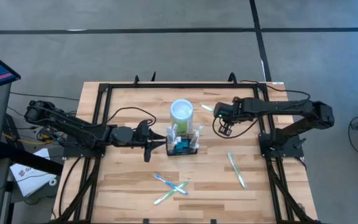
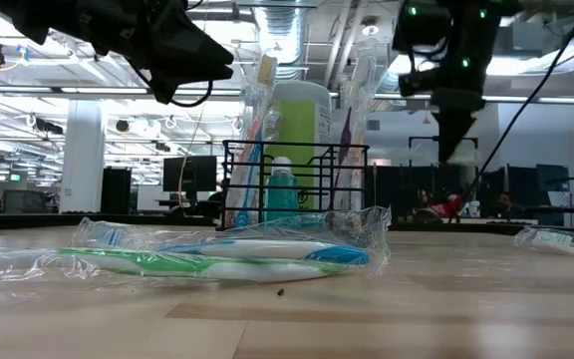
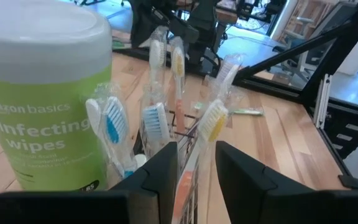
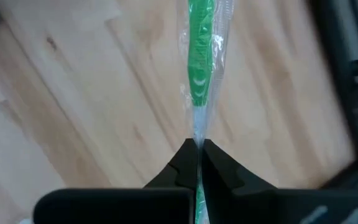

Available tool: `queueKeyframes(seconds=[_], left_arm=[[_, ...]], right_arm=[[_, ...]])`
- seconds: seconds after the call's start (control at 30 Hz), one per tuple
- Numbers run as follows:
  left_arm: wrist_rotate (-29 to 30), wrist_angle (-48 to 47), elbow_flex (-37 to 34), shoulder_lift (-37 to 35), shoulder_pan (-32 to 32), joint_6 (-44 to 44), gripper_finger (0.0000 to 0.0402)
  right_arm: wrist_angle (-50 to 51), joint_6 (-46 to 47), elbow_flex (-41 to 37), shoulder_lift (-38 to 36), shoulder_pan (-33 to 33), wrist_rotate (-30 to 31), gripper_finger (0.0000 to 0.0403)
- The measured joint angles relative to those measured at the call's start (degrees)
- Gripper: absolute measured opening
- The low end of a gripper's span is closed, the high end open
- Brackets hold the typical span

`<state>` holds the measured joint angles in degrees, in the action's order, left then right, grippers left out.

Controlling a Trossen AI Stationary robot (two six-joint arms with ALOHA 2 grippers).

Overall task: Pick & Place toothbrushing station
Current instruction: Put the top right green toothbrush into the wire organizer

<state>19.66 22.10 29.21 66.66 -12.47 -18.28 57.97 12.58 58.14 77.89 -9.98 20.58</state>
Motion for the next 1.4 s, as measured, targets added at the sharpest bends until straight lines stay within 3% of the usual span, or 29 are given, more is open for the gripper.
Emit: queueKeyframes(seconds=[0.5, 1.0, 1.13, 1.27, 1.4], left_arm=[[0.0, 4.8, 0.0, -1.0, 0.0, 1.8, 0.0104], [0.0, 6.8, 0.0, -10.4, 0.0, 4.5, 0.0104], [0.0, 6.9, 0.0, -11.6, 0.1, 3.9, 0.0104], [-0.3, 7.1, 0.0, -11.9, 1.0, 0.5, 0.0104], [-4.7, 8.1, 0.0, -11.9, 3.2, -3.0, 0.0104]], right_arm=[[5.1, -1.4, 8.0, 0.0, 3.0, 5.2, 0.0000], [1.1, -11.4, 18.9, 0.2, 12.2, 9.0, 0.0000], [-3.0, -16.5, 19.1, 0.2, 15.5, 13.3, 0.0000], [-5.7, -21.9, 19.1, 0.6, 19.0, 21.3, 0.0000], [-9.0, -28.4, 19.1, 1.4, 21.7, 25.6, 0.0000]])
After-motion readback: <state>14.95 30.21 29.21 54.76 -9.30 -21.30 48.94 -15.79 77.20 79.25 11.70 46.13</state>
